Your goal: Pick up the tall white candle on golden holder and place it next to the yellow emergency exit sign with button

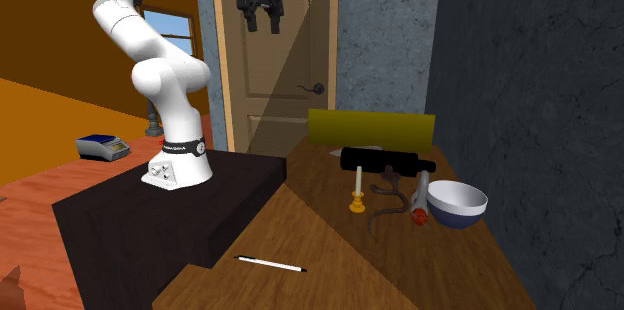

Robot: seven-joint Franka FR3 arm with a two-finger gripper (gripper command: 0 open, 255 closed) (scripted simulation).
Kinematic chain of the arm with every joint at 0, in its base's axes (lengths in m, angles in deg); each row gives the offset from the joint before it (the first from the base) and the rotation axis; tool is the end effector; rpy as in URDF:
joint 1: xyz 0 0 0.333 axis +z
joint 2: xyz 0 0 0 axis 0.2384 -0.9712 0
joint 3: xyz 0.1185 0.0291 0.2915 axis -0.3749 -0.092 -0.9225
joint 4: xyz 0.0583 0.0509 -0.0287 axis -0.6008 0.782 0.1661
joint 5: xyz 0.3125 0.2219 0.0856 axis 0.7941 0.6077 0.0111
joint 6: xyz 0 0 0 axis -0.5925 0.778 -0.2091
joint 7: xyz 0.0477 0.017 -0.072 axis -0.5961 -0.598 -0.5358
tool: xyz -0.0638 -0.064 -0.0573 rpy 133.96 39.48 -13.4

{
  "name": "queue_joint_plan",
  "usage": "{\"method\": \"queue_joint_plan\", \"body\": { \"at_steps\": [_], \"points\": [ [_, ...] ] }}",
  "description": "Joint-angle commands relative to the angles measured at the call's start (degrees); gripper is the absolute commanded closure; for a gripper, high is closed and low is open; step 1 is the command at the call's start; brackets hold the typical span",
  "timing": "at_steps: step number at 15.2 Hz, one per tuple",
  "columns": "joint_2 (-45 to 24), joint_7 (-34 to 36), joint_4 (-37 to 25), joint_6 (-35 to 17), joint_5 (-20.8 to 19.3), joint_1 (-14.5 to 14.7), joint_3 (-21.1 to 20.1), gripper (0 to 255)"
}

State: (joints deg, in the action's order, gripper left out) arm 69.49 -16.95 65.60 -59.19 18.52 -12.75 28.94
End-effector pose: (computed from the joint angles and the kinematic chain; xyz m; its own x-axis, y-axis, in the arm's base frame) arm 0.3016 -0.0247 0.6082 0.9779 -0.1954 0.0744 -0.1958 -0.9806 -0.0024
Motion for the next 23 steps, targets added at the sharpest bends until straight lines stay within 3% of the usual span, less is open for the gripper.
{"method": "queue_joint_plan", "body": {
  "at_steps": [1, 8, 15, 19, 23],
  "points": [
    [0.0, 0.0, 0.0, 0.0, 0.0, 0.0, 0.0, 0],
    [-2.8, 7.6, 10.3, -14.3, 0.5, 0.6, -6.1, 0],
    [-11.5, 16.3, 16.3, -29.6, -0.5, 0.5, -12.7, 0],
    [-19.1, 22.5, 17.4, -38.3, -2.9, -0.8, -16.9, 0],
    [-28.2, 30.5, 16.7, -46.2, -8.0, -3.4, -21.6, 0]
  ]
}}
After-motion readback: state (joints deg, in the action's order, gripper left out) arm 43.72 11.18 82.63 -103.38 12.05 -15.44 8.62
